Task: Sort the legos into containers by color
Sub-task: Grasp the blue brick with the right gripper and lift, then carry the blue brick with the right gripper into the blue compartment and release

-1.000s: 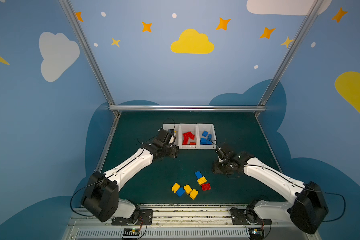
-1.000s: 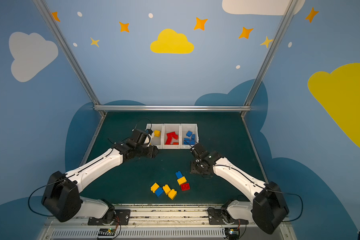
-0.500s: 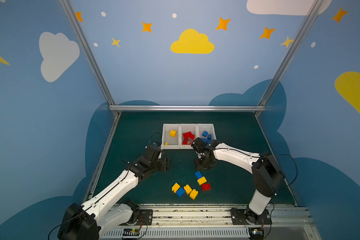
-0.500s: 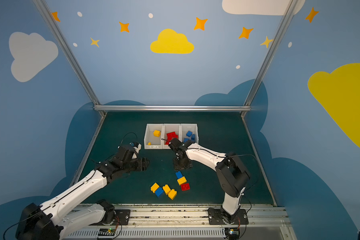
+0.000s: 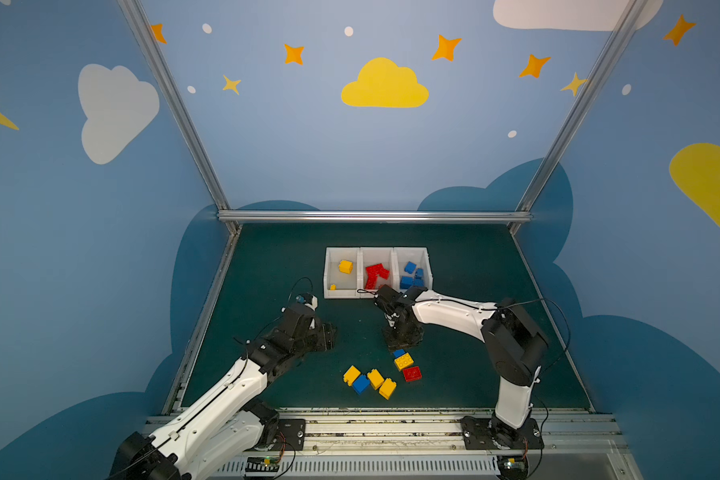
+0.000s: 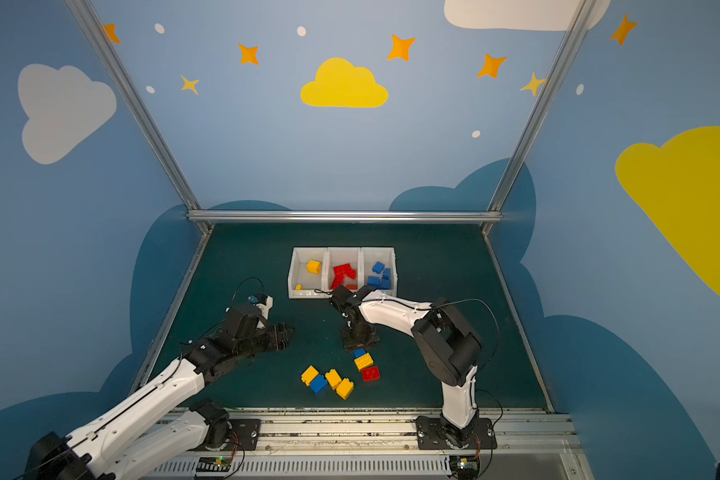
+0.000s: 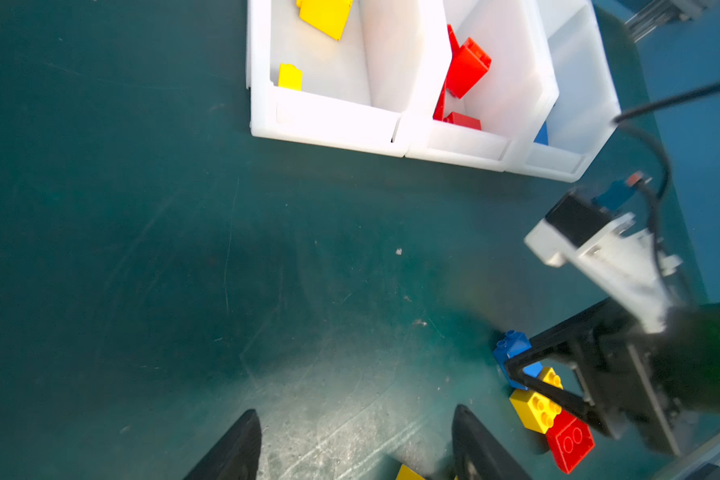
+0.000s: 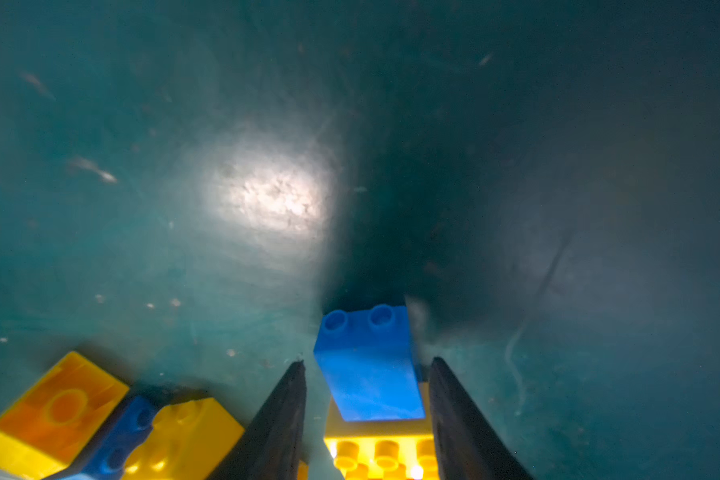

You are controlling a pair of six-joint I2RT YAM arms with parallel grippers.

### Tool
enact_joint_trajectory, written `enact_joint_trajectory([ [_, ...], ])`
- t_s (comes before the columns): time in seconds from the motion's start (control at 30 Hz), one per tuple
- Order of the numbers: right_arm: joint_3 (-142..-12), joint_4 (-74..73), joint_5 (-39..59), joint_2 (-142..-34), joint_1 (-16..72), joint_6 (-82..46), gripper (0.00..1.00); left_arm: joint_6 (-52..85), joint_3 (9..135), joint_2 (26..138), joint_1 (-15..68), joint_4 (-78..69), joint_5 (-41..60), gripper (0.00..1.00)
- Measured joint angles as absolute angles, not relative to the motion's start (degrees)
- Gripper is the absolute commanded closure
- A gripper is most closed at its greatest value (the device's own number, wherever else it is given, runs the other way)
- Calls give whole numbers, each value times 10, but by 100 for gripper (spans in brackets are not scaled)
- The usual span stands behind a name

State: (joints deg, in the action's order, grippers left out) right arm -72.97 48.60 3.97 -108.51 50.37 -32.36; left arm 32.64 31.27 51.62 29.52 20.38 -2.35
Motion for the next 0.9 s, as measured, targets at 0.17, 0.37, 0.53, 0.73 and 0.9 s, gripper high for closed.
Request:
enact_joint_trajectory([
  [0.17, -730, 487, 39, -1097, 505, -327, 70, 330, 312, 514, 295, 204, -23, 27],
  [0.37, -733, 489, 32, -1097, 505, -331, 81, 333, 301, 496, 295, 201, -19, 27],
  [0.53, -768, 511, 22, -1097, 496, -313, 81, 335, 292, 485, 295, 202, -19, 27],
  [0.73, -880, 545, 17, -1097, 428, -260, 81, 337, 292, 476, 295, 203, -14, 27],
  [0.9, -1009, 568, 8, -1114, 353, -213, 81, 340, 286, 467, 295, 201, -8, 27],
])
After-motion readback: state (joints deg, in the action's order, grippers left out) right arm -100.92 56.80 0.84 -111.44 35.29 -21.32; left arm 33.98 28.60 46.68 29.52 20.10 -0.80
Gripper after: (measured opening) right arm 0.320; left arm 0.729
